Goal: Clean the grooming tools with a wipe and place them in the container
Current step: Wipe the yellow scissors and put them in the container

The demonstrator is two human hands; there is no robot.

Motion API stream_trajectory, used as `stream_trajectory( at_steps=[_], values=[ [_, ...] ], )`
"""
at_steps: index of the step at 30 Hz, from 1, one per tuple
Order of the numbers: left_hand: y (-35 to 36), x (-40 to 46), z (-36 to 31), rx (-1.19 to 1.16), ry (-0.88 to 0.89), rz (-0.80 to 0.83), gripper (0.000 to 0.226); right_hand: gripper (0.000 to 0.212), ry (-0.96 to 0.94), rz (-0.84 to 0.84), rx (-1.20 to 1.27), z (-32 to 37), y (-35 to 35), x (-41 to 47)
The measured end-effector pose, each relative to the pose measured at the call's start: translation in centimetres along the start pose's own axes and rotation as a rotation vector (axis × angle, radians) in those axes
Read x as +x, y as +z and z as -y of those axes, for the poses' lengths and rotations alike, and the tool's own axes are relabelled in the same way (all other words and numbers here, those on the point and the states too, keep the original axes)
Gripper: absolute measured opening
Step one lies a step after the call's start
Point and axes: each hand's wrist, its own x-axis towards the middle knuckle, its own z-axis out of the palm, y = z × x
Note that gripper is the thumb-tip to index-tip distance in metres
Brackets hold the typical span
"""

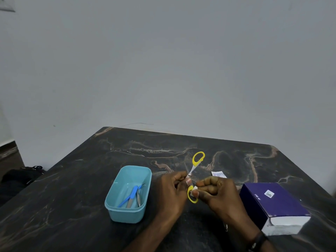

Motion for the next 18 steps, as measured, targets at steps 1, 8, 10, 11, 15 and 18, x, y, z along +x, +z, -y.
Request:
stream_trajectory(
  at_steps=[1, 8, 10, 11, 15, 18],
  values=[
    [0.0, -0.1, 0.0, 0.008, -0.015, 0.022, 0.012, 0.019, -0.011, -0.012, 0.013, 0.1, 0.1, 0.0],
    [0.7, -0.4, 0.4, 0.073, -0.042, 0.042, 0.022, 0.012, 0.006, -0.037, 0.311, 0.6, 0.3, -0.3],
    [0.7, -0.4, 0.2, 0.075, -0.018, 0.046, 0.022, 0.008, 0.008, -0.014, 0.341, 0.8, 0.2, -0.4],
    [0.6, -0.5, 0.0, 0.073, -0.002, 0.05, 0.024, 0.009, 0.007, -0.012, 0.349, 0.9, 0.2, -0.4],
    [0.9, -0.8, -0.6, -0.016, -0.022, 0.085, 0.031, 0.01, 0.0, -0.085, 0.382, 0.8, 0.2, -0.3],
    [1.0, -0.9, -0.9, -0.059, -0.034, 0.115, 0.028, 0.008, -0.017, -0.146, 0.392, 0.5, 0.1, -0.3]
  ],
)
